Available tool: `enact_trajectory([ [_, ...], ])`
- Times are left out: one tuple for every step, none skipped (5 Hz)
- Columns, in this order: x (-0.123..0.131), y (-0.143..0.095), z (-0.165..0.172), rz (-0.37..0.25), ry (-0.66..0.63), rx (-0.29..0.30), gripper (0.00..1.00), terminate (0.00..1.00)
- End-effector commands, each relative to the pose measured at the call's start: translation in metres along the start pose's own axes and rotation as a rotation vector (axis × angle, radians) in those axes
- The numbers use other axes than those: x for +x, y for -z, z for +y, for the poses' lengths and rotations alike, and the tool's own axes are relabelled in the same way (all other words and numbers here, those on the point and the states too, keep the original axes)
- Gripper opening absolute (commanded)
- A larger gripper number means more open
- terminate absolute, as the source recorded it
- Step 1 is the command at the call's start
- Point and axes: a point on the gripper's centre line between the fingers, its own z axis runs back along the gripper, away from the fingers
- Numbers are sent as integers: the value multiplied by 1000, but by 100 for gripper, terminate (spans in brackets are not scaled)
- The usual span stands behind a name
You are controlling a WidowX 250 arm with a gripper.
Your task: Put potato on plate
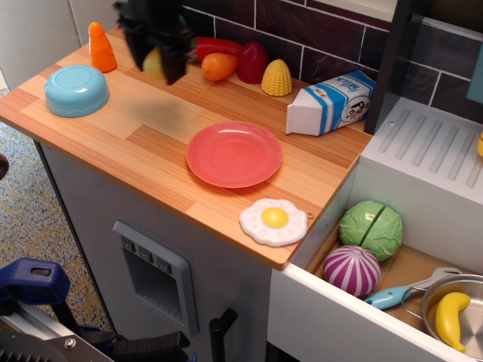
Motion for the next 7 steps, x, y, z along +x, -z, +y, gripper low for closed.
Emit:
enact_trajectory([
  [-11,-28,-52,-70,-34,42,0,0],
  [-22,-5,-66,-58,-37,0,0,0],
  [-30,0,-70,-44,-31,-33,0,0],
  [-30,6,-68,-29,53,-47,100,0],
  [-27,6,-71,-24,70,-49,100,0],
  [-27,6,-71,-24,70,-49,100,0],
  [-27,6,-71,-24,70,-49,100,100],
])
